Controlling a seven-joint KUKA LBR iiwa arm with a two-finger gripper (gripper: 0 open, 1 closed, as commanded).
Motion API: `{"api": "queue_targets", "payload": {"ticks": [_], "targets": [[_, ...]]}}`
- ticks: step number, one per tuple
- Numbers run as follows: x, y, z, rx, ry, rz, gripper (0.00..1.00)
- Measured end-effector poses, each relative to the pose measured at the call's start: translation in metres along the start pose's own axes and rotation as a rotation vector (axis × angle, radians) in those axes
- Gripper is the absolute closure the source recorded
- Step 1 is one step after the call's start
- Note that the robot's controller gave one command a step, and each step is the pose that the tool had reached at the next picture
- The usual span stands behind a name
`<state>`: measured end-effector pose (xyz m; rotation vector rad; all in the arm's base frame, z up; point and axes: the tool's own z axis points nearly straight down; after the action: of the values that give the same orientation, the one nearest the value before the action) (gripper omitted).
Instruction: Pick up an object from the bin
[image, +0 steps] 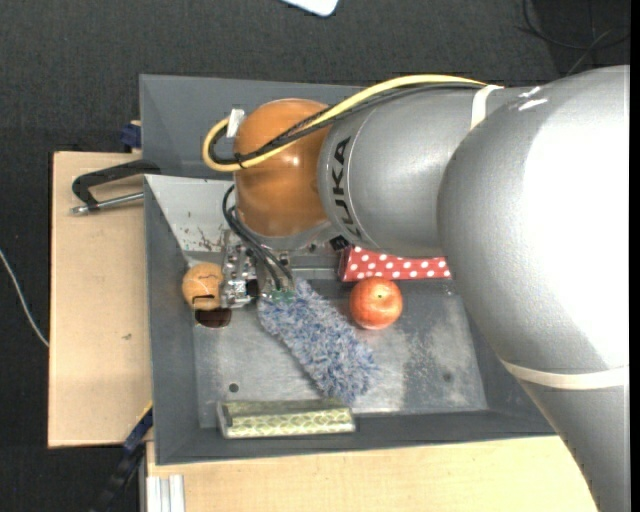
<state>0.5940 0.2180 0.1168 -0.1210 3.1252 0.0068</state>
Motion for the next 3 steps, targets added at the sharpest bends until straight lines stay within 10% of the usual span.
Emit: {"api": "queue_targets", "payload": {"ticks": [1,2,3], "targets": [[0.0,0.0,0.0,0.0,0.0,0.0,1.0],[0.005,-0.003,-0.053,0.002,0.014,0.009,1.0],[0.001,-0.003,-0.123,-0.003,-0.008,-0.008,1.0]]}}
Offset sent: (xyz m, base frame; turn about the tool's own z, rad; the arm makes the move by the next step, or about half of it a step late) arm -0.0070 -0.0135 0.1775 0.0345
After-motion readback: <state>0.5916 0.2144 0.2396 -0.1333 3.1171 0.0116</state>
